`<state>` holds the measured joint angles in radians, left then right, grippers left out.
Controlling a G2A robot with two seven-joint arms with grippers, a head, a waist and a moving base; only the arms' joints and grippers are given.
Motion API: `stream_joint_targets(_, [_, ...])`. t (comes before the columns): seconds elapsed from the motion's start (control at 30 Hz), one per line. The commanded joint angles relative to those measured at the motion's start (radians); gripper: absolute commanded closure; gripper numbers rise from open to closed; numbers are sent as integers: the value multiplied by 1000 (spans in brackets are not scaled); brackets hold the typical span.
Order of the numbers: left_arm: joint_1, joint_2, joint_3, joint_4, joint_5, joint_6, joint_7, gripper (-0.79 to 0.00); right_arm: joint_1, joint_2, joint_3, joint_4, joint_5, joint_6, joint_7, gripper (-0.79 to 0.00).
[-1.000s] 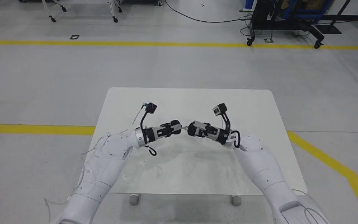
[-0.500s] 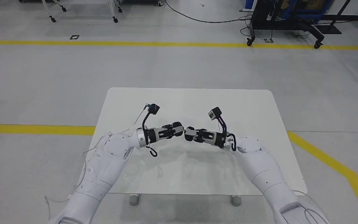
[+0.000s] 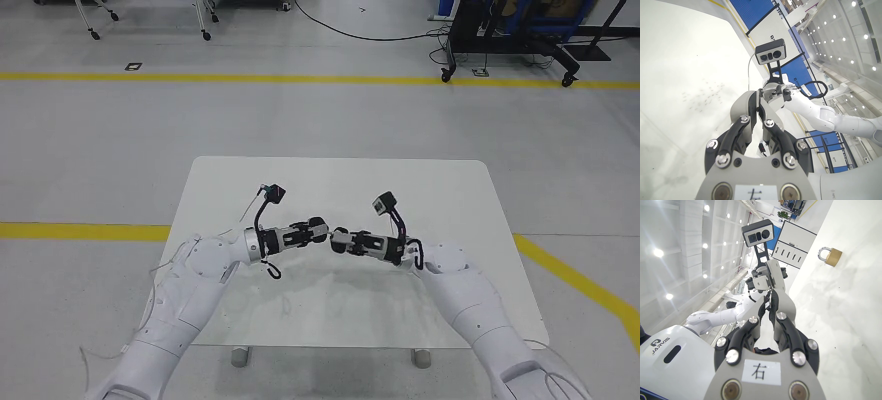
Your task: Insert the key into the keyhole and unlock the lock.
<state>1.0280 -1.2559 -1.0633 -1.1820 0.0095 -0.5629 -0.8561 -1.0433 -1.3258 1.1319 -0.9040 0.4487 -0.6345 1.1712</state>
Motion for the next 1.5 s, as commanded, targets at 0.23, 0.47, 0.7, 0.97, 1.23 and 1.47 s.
stream_joint_targets(0.23, [-3,4,5,4,-16,-10,-6,0,1,7,0,1,-3,3,-10,-194])
stream_joint_targets(0.47, [-5,7,11,5,-23,-10,-12,0,0,12,3,-1,6,-1,-12,-120])
stream_joint_targets(0.7, [-6,9,19,4,-22,-7,-7,0,1,16,-3,-4,7,3,-8,0])
stream_joint_targets(0.97, [-8,10,13,11,-53,1,10,-785,1,21,-3,-4,7,-4,-12,0])
stream_joint_targets(1.23, [-8,10,13,11,-53,1,10,-785,-7,39,51,-6,37,-32,-18,0])
stream_joint_targets(1.47, [20,15,-20,-8,-52,21,93,-785,-7,39,51,-6,37,-32,-18,0])
